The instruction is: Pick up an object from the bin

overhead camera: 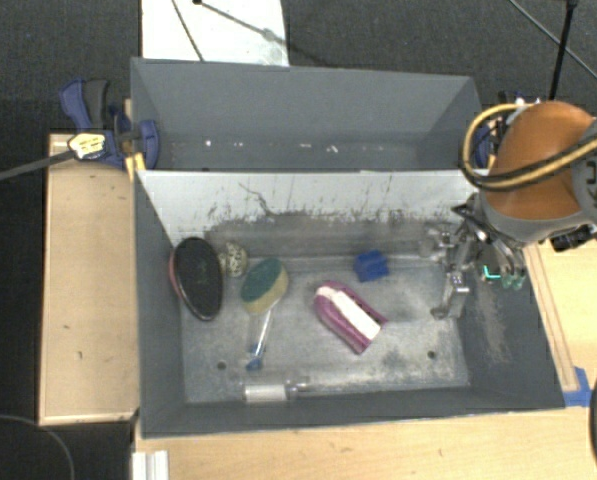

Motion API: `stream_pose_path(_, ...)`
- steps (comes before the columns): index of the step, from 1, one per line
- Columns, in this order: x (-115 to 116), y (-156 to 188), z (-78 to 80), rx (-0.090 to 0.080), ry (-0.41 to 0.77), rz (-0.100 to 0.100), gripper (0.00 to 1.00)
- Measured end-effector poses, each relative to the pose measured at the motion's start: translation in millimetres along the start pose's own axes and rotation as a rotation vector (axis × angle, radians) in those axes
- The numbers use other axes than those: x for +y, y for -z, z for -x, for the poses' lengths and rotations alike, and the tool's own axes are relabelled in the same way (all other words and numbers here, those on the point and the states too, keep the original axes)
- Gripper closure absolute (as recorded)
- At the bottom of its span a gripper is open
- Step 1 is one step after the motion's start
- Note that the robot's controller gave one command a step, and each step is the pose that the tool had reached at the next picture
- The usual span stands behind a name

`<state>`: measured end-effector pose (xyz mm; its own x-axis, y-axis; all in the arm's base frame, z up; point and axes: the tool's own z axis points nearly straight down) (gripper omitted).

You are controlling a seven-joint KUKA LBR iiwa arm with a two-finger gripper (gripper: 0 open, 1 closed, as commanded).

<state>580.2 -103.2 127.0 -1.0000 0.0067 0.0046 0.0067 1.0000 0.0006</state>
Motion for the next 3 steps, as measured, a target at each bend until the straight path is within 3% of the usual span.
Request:
stream_pose_path(1, 111, -56, -19.7, -0.008, 0.01, 0.004, 0.0)
stream_pose_path(2, 37, -25, -41.9, -0.006, -0.034, -0.004, 0.0)
stream_pose_path(3, 60, -26, 12.4, -0.01, 0.314, -0.001, 0.0)
